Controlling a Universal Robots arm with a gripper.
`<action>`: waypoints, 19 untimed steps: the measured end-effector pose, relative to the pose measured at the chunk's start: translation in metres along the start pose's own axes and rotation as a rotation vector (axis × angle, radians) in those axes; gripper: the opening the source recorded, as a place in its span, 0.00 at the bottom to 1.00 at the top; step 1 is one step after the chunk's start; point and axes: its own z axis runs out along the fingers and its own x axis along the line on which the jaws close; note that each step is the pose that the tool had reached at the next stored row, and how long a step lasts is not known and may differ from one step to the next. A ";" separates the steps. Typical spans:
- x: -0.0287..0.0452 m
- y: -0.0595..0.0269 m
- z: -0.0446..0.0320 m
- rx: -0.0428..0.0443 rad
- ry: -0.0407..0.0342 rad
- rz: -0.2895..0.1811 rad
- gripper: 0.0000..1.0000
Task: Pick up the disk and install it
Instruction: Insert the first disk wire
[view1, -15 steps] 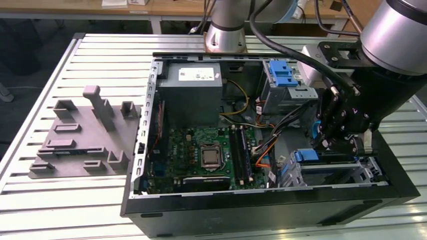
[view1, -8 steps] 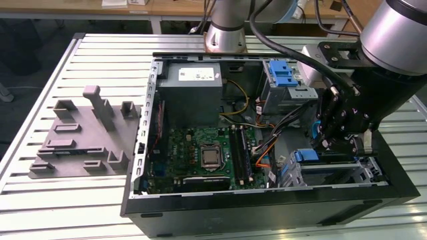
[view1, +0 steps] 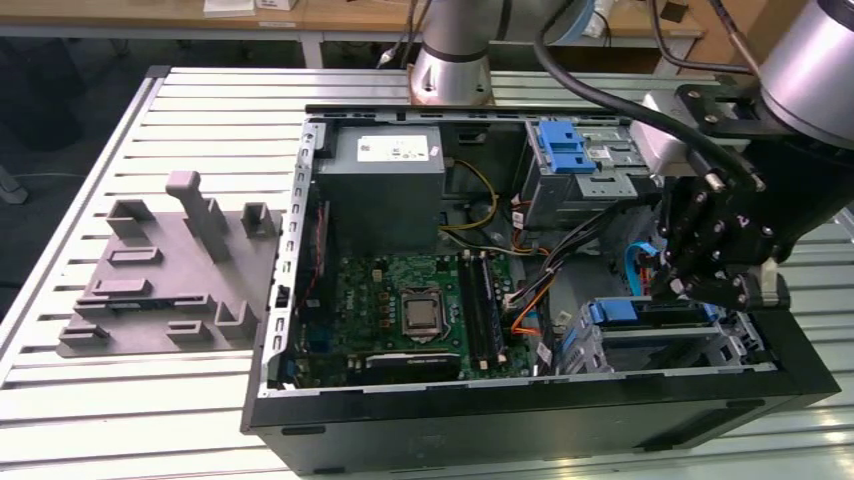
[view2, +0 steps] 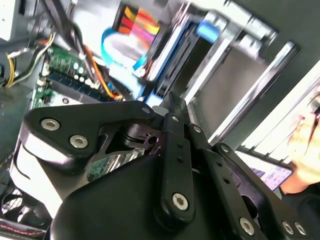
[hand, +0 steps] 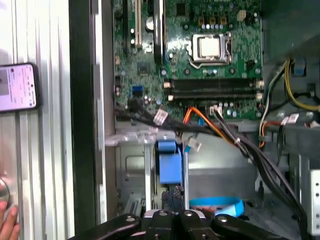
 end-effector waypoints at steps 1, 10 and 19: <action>-0.0002 -0.0045 0.0000 0.0000 0.0000 0.000 0.11; -0.0030 -0.0240 -0.0028 0.0041 -0.0001 0.000 0.11; -0.0177 -0.0236 -0.0068 0.0497 -0.0024 0.002 0.11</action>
